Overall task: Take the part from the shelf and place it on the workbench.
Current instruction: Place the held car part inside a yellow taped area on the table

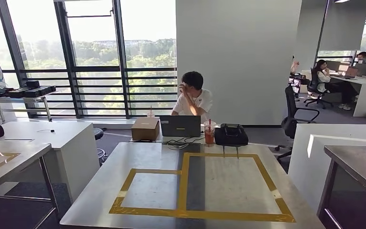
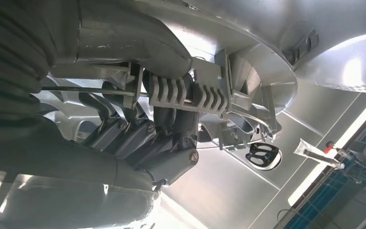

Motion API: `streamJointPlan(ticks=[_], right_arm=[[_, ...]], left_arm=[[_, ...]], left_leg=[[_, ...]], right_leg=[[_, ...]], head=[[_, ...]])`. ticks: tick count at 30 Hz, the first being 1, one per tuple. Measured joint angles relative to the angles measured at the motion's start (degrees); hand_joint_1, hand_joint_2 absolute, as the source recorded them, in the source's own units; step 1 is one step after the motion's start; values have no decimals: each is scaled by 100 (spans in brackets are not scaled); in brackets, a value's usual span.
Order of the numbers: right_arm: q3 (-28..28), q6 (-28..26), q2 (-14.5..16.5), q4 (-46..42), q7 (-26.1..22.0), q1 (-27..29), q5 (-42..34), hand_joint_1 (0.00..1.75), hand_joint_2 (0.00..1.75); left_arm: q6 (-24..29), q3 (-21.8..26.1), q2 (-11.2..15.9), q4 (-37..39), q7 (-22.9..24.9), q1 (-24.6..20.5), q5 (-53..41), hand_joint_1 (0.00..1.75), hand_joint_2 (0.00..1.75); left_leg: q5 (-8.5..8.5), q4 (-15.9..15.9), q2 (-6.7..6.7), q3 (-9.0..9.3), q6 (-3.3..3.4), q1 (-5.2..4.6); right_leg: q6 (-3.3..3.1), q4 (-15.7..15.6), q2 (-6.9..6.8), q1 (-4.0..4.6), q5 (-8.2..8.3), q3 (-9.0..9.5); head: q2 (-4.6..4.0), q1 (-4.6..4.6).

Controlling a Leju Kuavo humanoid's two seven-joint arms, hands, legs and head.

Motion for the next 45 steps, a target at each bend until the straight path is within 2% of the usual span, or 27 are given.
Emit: streamJointPlan(ticks=[1, 4, 7, 8, 9, 10, 13, 15, 17, 19, 20, 22, 24, 25, 26, 28, 29, 30, 32, 34, 36, 38, 40, 41, 42, 44, 45], right_arm=[[0, 0, 3, 0, 2, 0, -1, 168, 175], [-1, 1, 15, -4, 2, -5, -3, 168, 175], [3, 2, 25, -4, 3, -5, -6, 168, 175], [5, 2, 27, -3, 3, -4, -7, 168, 175], [7, 2, 28, -3, 3, -3, -7, 168, 175], [8, 2, 29, -2, 4, -3, -7, 168, 175], [9, 2, 40, -3, 13, -6, 4, 168, 175], [38, -34, 90, -8, 96, -16, 102, 168, 175], [200, -260, 194, -19, 281, -37, 294, 168, 175], [512, -665, 285, -29, 458, -97, 432, 168, 175], [672, -844, 308, -33, 508, -142, 455, 168, 175], [906, -1041, 329, -37, 547, -213, 434, 168, 175], [1036, -1087, 338, -37, 561, -253, 366, 168, 175], [1083, -1088, 338, -37, 568, -276, 323, 168, 175], [1121, -1087, 338, -37, 575, -302, 280, 168, 175], [1170, -1078, 336, -33, 587, -354, 198, 168, 175], [1182, -1073, 334, -30, 593, -381, 167, 168, 175], [1186, -1069, 332, -29, 597, -403, 141, 168, 175], [1188, -1062, 330, -31, 600, -439, 106, 168, 175], [1190, -1052, 332, -34, 600, -468, 91, 168, 175], [1191, -1026, 337, -34, 601, -502, 88, 168, 175], [1191, -984, 341, -32, 603, -522, 84, 168, 175], [1190, -943, 343, -29, 604, -528, 70, 168, 175], [1190, -926, 344, -26, 605, -533, 62, 168, 175], [1189, -914, 346, -22, 605, -539, 55, 168, 175], [1188, -895, 351, -5, 606, -554, 47, 168, 175], [1187, -890, 357, 3, 607, -561, 45, 168, 175]], left_arm=[[3, 3, 1, -1, -4, 0, 0, 0, 175], [3, 14, 7, -7, -11, -3, 5, 0, 175], [5, 21, 8, -7, -13, -7, 16, 0, 175], [5, 22, 8, -7, -13, -6, 17, 0, 175], [7, 22, 8, -6, -13, -6, 17, 0, 175], [9, 21, 8, -6, -13, -6, 18, 0, 175], [23, 22, 15, -10, -12, -11, 25, 0, 175], [31, 22, 23, -15, -8, -18, 29, 0, 175], [31, 22, 25, -22, -5, -22, 23, 0, 175], [26, 21, 16, -27, -7, -28, -3, 0, 175], [23, 19, 9, -27, -8, -32, -15, 0, 175], [17, 16, -1, -26, -16, -36, -28, 0, 175], [11, 17, -4, -22, -33, -35, -44, 0, 175], [10, 17, -4, -17, -40, -35, -56, 0, 175], [8, 17, -5, -13, -47, -35, -68, 0, 175], [4, 19, -3, -8, -57, -35, -79, 0, 175], [3, 20, -1, -8, -62, -36, -79, 0, 175], [4, 21, 1, -9, -66, -36, -79, 0, 175], [5, 20, 3, -10, -71, -37, -79, 0, 175], [8, 19, 6, -10, -73, -46, -79, 0, 175], [16, 21, 8, -10, -72, -55, -73, 0, 175], [25, 22, 8, -10, -65, -55, -53, 0, 175], [28, 23, 8, -10, -54, -53, -22, 0, 175], [29, 24, 8, -10, -47, -53, -6, 0, 175], [33, 26, 9, -10, -43, -52, 7, 0, 175], [43, 31, 25, -17, -37, -40, 23, 0, 175], [49, 31, 33, -20, -36, -27, 30, 0, 175]], left_leg=[[-17, 10, -1, -5, -23, 4], [-161, 201, 33, -88, -104, 54], [-654, 1241, 93, -599, -169, 78], [-754, 1566, 102, -777, -174, 82], [-744, 1699, 106, -866, -170, 83], [-628, 1607, 108, -842, -155, 83], [-84, 455, 125, -290, -37, 42], [-15, 29, 146, -90, 36, -13], [-30, -83, 139, -30, 96, -41], [-16, -195, 116, 113, 167, -26], [-13, -221, 104, 173, 193, -14], [-36, -228, 94, 223, 214, -7], [-80, -225, 81, 268, 204, -6], [-113, -222, 69, 314, 185, 0], [-156, -217, 56, 376, 158, 9], [-275, -186, 32, 497, 80, 24], [-333, -169, 28, 526, 37, 22], [-385, -161, 30, 525, -6, 16], [-423, -120, 38, 526, -68, 15], [-358, 167, 63, 400, -113, 37], [-356, 845, 96, -48, -161, 52], [-670, 1518, 112, -594, -191, 54], [-956, 1645, 115, -897, -179, 49], [-900, 1453, 115, -922, -150, 41], [-658, 1122, 114, -884, -97, 23], [131, 386, 87, -783, 55, -49], [443, 154, 61, -743, 114, -86]], right_leg=[[-63, 5, 6, 18, 0, 7], [-176, -9, 6, -7, 4, 25], [-235, -12, 2, -1, -9, 42], [-246, -11, 1, 10, -15, 44], [-252, -10, 1, 22, -24, 51], [-257, -11, 2, 34, -34, 64], [-248, -19, 5, 68, -73, 130], [-197, -35, 5, 66, -75, 163], [-84, 1, 2, 50, 9, 184], [-39, 150, -2, 41, -18, 138], [-52, 332, -1, 37, -132, 45], [-64, 1017, 2, 30, -450, -332], [-17, 1566, 1, 19, -606, -690], [28, 1532, 0, 8, -543, -721], [94, 1267, -1, -7, -392, -635], [194, 427, -8, -32, -2, -310], [154, 131, -11, -26, 94, -195], [76, -28, -8, -14, 136, -135], [-115, -59, 13, 3, 81, -93], [-203, -70, 31, -12, 41, -5], [-255, -79, 36, -14, -40, 108], [-273, -78, 44, -1, -149, 230], [-278, -79, 62, 21, -278, 397], [-280, -81, 70, 37, -349, 497], [-281, -86, 74, 54, -423, 594], [-272, -94, 92, 85, -558, 733], [-256, -98, 107, 99, -617, 761]], head=[[0, -4], [0, -16], [0, -30], [0, -31], [0, -32], [0, -32], [-1, -28], [-1, -27], [1, -33], [1, -28], [0, -20], [0, -10], [0, -5], [0, -5], [0, -3], [-2, 2], [-6, 5], [-5, 4], [-4, -2], [0, -10], [1, -20], [1, -28], [0, -32], [0, -33], [0, -36], [-5, -33], [-5, -30]])
